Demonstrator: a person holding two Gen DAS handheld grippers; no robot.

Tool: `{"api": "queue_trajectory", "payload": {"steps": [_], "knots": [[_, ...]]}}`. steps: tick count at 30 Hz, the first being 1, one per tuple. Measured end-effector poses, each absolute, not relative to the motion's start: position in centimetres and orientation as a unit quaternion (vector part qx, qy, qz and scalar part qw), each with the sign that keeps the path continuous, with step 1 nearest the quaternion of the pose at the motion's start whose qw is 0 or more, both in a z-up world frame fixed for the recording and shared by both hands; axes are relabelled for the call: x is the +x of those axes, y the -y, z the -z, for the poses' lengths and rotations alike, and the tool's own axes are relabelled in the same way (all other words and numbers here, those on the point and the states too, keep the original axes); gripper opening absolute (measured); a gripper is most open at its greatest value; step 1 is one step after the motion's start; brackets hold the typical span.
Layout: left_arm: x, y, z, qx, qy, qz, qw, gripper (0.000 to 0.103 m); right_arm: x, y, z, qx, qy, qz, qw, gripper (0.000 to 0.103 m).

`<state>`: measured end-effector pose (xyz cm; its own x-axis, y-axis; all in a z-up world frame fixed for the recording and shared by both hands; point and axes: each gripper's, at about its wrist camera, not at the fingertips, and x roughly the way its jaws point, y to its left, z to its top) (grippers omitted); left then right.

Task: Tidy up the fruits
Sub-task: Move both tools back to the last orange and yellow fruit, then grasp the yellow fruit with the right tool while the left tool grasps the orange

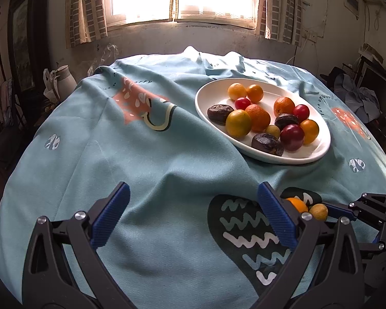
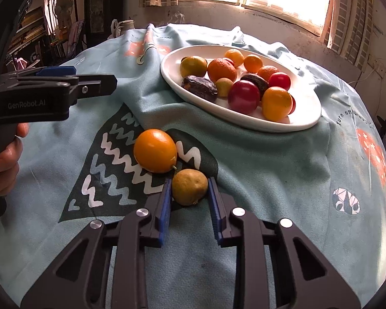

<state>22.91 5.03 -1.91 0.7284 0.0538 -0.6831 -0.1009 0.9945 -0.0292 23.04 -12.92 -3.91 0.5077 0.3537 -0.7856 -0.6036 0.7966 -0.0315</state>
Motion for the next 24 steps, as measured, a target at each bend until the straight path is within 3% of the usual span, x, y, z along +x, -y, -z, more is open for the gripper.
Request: {"api": "queue_trajectory", "payload": {"steps": [8,11,13,14,24], "knots": [[22.1,-2.0,1.9,-0.014,-0.372,0.058,0.926,0.098,24.7,17.1,1.8,-0.033,-0.396,-0.240,0.885,0.028],[21.5,0.3,2.2,0.022,-0.369,0.097,0.924,0.080,25.3,17.8,1.8,-0.013,-0.403,-0.228,0.886,0.028],[21.5,1.5,2.7,0.043,-0.378,0.112,0.918,0.059,25.5,18.2,1.9,-0.003,-0.409,-0.223,0.885,0.028],[21.5,2.0,3.0,0.047,-0.382,0.115,0.916,0.056,25.6,18.3,1.9,-0.002,-0.410,-0.221,0.885,0.028],[23.3,4.1,4.7,0.052,-0.410,0.138,0.900,0.053,25.7,18.3,2.0,0.002,-0.418,-0.221,0.881,0.028]]}}
